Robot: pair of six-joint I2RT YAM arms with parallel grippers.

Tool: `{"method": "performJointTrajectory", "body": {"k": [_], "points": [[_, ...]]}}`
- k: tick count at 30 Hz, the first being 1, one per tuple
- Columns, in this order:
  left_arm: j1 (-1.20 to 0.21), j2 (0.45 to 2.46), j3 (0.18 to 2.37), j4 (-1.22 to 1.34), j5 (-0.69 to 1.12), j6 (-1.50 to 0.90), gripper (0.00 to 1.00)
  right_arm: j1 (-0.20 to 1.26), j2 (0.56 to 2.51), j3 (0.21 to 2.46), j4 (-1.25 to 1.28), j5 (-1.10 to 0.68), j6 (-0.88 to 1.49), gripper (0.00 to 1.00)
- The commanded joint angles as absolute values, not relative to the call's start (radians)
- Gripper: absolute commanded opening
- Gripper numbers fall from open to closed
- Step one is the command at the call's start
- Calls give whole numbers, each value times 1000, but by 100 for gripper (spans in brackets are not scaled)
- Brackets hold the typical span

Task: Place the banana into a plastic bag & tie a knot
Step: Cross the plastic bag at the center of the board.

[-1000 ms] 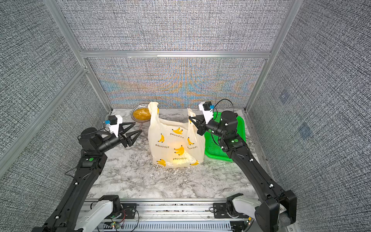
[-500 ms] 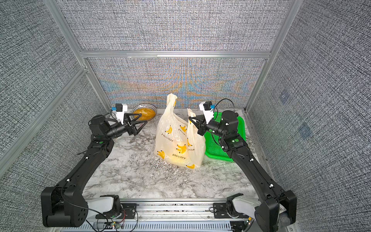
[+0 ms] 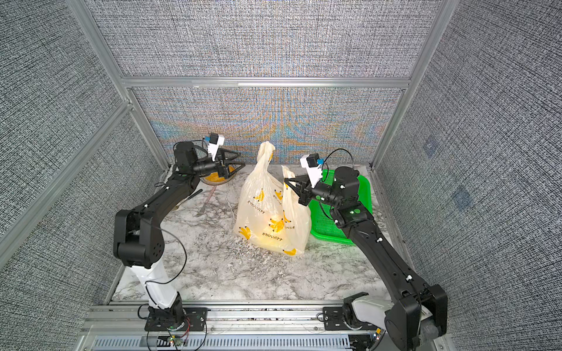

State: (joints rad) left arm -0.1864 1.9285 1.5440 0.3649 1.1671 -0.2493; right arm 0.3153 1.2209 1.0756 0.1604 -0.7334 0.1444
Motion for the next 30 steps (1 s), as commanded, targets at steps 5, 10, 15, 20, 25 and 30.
{"method": "performJointTrajectory", "body": {"k": [5, 10, 15, 20, 25, 30], "points": [[-294, 2027, 1656, 306, 1293, -212, 99, 315, 1232, 1110, 129, -738, 137, 0], [-320, 2148, 1816, 90, 1217, -104, 99, 316, 1225, 1114, 116, -738, 128, 0], [-321, 2145, 1790, 124, 1135, -97, 99, 314, 1222, 1114, 100, -729, 117, 0], [-317, 2151, 1801, 200, 1156, -150, 100, 313, 1218, 1108, 98, -742, 114, 0], [-345, 2214, 1869, 425, 1276, -374, 99, 313, 1218, 1109, 98, -743, 112, 0], [-376, 2229, 1886, 355, 1285, -320, 95, 313, 1220, 1106, 100, -744, 110, 0]]}}
